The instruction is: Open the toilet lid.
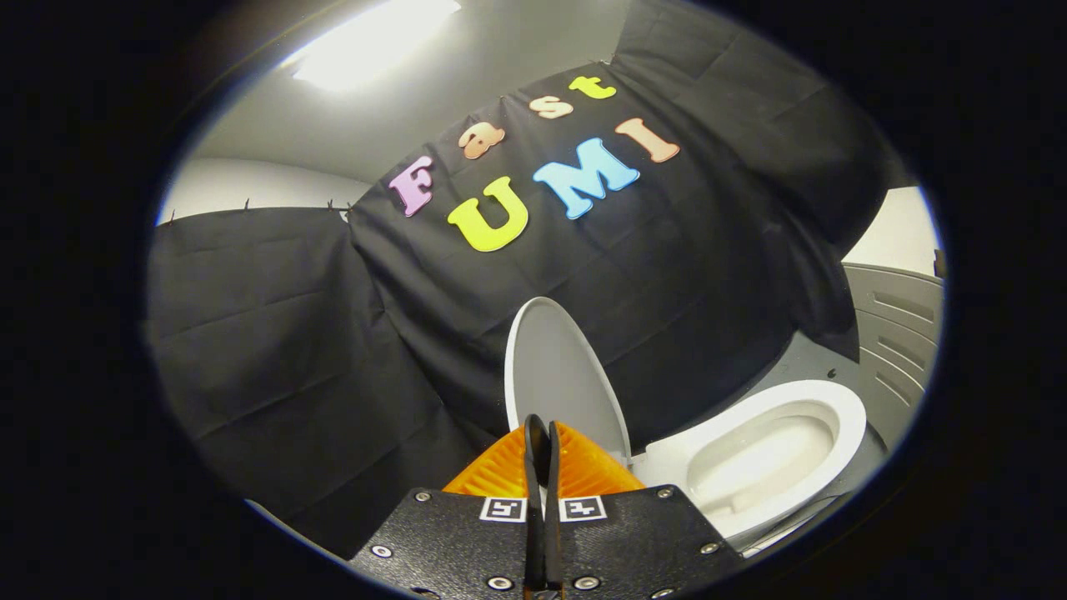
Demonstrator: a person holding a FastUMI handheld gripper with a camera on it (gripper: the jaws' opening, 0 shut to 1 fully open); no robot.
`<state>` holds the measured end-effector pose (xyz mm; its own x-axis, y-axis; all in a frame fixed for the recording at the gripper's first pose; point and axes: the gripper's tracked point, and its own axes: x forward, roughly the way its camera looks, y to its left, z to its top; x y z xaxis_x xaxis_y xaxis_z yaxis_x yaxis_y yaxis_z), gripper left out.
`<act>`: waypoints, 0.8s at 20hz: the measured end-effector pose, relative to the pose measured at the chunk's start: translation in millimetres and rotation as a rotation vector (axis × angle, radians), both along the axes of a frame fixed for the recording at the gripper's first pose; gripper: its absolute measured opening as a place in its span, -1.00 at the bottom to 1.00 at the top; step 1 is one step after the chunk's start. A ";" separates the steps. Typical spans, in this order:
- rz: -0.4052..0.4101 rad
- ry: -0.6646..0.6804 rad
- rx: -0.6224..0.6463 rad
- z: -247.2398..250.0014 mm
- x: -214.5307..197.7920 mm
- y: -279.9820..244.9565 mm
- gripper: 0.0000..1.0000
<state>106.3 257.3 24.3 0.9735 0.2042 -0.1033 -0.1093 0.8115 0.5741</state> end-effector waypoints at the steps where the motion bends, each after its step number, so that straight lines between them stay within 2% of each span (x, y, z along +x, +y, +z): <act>1: 0.007 -0.003 -0.004 1.3 0.9 7.2 -1.00; 16: 0.126 -0.040 -0.051 0.3 8.5 112.9 -1.00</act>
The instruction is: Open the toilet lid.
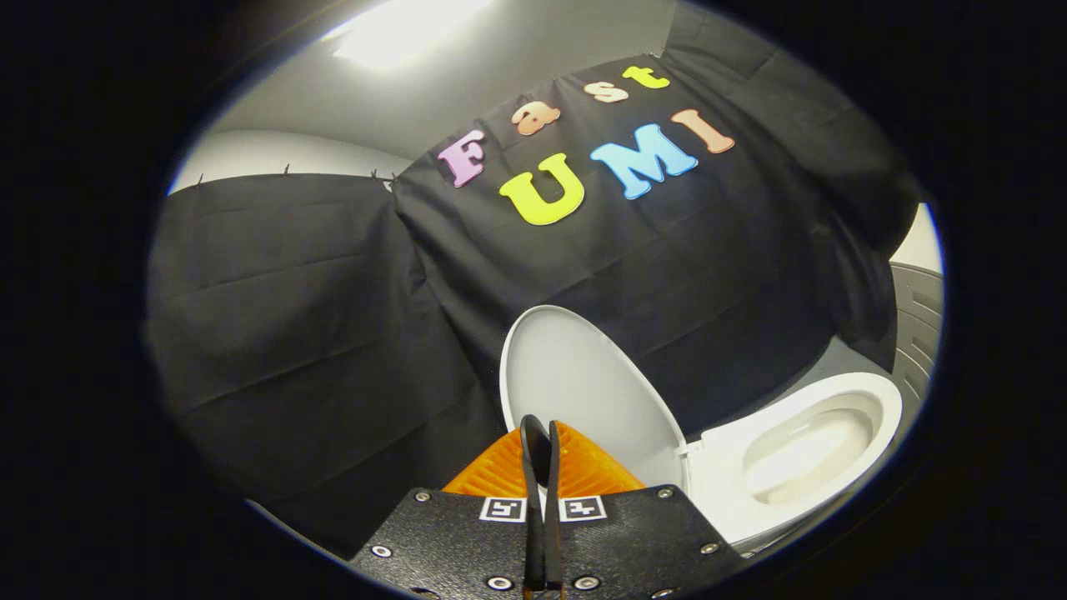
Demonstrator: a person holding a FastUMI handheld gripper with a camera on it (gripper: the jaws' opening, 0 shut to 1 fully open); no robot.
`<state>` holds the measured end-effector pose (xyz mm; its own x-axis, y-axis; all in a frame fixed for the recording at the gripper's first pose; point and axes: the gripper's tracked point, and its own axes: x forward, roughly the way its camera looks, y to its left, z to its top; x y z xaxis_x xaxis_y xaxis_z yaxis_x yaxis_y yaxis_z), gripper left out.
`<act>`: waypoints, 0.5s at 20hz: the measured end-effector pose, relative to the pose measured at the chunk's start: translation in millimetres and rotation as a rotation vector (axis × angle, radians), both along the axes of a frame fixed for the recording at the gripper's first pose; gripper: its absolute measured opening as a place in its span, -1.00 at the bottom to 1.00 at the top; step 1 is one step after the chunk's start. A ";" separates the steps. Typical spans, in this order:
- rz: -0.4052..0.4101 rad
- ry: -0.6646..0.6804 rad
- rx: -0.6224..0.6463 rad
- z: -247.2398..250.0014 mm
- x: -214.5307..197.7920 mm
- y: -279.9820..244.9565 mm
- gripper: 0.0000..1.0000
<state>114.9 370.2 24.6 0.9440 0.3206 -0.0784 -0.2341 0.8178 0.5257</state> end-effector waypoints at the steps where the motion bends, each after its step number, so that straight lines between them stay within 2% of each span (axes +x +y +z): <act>1: 0.008 0.001 0.001 -1.1 1.1 5.8 -1.00; 7: 0.033 0.005 0.021 -7.7 5.6 38.5 -1.00; 10: 0.021 -0.008 -0.001 -7.3 6.7 48.6 -1.00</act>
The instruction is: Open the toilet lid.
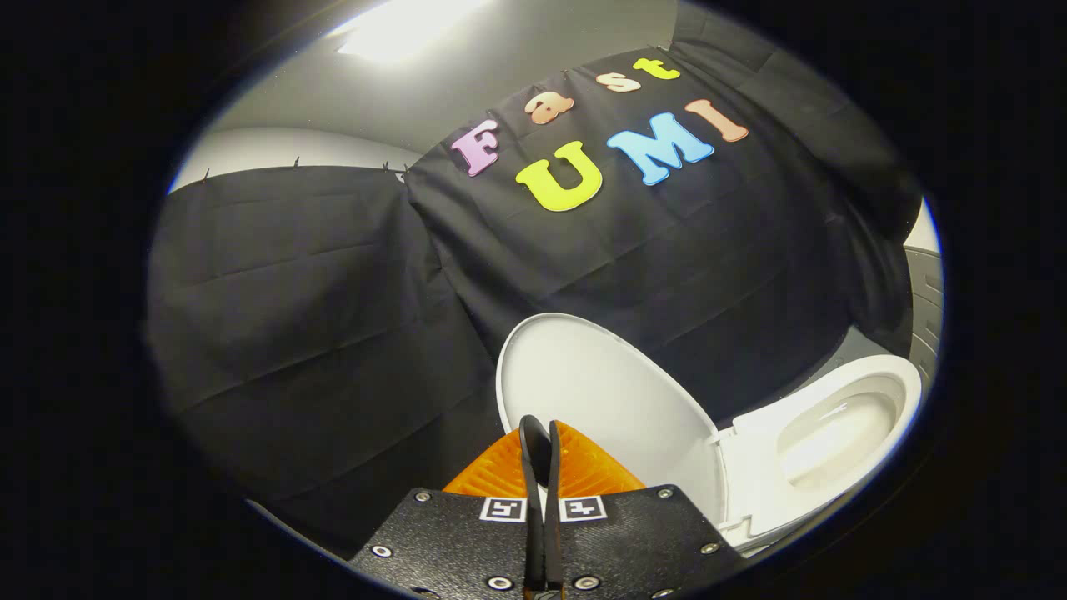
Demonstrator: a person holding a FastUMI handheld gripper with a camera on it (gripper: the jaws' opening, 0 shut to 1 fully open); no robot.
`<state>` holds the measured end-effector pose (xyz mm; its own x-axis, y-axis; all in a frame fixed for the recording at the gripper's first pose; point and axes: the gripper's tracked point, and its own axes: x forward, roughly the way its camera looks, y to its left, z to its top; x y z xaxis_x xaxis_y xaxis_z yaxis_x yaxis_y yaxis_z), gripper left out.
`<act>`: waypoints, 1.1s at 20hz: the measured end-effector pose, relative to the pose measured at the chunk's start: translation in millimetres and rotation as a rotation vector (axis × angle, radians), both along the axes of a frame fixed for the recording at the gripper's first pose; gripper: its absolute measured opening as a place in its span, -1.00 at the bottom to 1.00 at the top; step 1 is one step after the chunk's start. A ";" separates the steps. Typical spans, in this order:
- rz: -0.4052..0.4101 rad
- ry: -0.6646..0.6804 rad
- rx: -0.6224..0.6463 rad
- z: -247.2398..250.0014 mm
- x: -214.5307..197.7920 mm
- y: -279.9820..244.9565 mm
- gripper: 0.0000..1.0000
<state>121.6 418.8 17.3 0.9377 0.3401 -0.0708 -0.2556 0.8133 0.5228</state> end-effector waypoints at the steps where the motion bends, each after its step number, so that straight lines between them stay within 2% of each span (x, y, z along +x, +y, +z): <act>1: -0.009 -0.002 -0.002 0.1 -0.9 -0.8 -0.99; 7: -0.008 -0.034 -0.003 0.2 1.5 -0.1 -1.00; 10: 0.017 -0.065 0.019 3.7 4.2 4.7 -0.83; 12: 0.062 -0.047 0.019 -5.9 0.6 16.2 -0.45; 13: 0.082 -0.044 0.015 -6.9 -2.7 21.7 -0.16; 14: 0.102 -0.041 0.007 -8.5 -5.4 25.4 -0.02; 15: 0.116 -0.048 -0.001 -6.6 -9.2 27.8 0.29; 18: 0.127 -0.098 -0.043 10.6 -23.0 21.4 0.86; 22: 0.098 -0.160 -0.125 38.6 -35.9 -2.9 0.90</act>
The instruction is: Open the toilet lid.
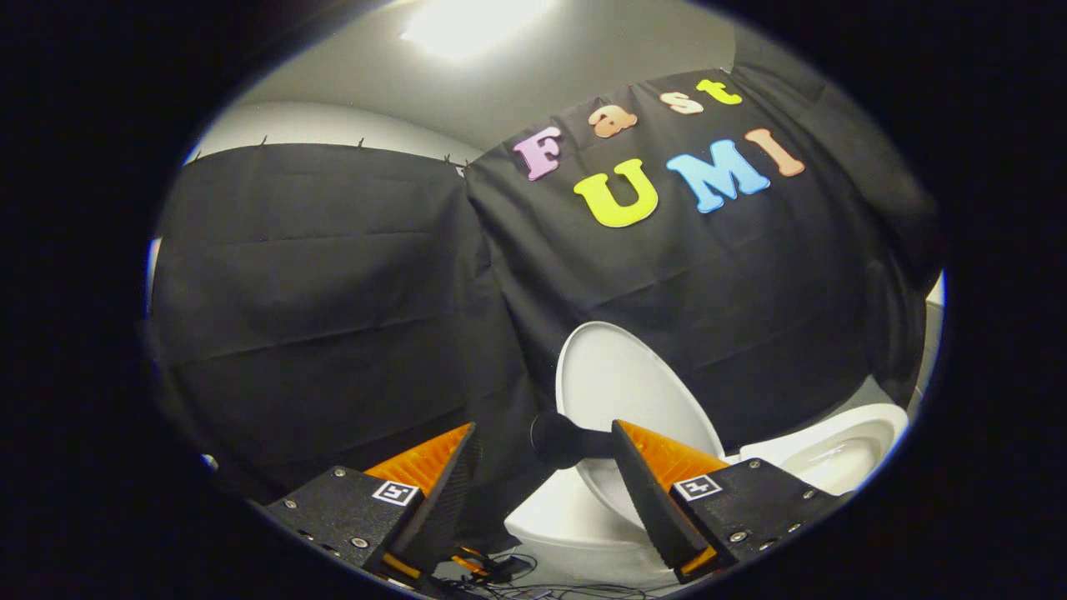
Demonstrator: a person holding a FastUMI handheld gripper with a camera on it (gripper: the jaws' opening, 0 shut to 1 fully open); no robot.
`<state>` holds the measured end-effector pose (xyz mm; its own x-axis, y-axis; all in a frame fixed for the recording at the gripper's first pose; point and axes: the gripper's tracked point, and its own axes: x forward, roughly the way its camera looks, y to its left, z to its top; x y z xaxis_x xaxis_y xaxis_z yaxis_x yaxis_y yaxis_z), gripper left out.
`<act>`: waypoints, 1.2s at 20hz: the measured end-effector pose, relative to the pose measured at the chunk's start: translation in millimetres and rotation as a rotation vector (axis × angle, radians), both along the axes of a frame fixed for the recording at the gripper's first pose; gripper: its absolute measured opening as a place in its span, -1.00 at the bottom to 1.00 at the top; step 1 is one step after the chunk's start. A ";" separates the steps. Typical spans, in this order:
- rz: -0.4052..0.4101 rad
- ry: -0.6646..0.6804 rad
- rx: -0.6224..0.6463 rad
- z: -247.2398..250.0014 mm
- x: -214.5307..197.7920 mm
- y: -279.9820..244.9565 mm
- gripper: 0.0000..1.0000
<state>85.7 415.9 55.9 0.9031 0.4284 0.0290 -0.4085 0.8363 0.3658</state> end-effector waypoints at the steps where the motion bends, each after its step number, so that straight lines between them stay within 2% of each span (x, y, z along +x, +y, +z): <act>1: -0.016 -0.006 -0.016 6.3 -3.2 -10.9 0.90; 7: -0.142 -0.023 -0.094 27.9 -18.3 -93.8 0.90; 12: -0.188 -0.066 -0.169 45.4 -31.7 -146.1 0.90; 24: -0.318 -0.067 -0.357 17.2 -65.8 -255.1 0.91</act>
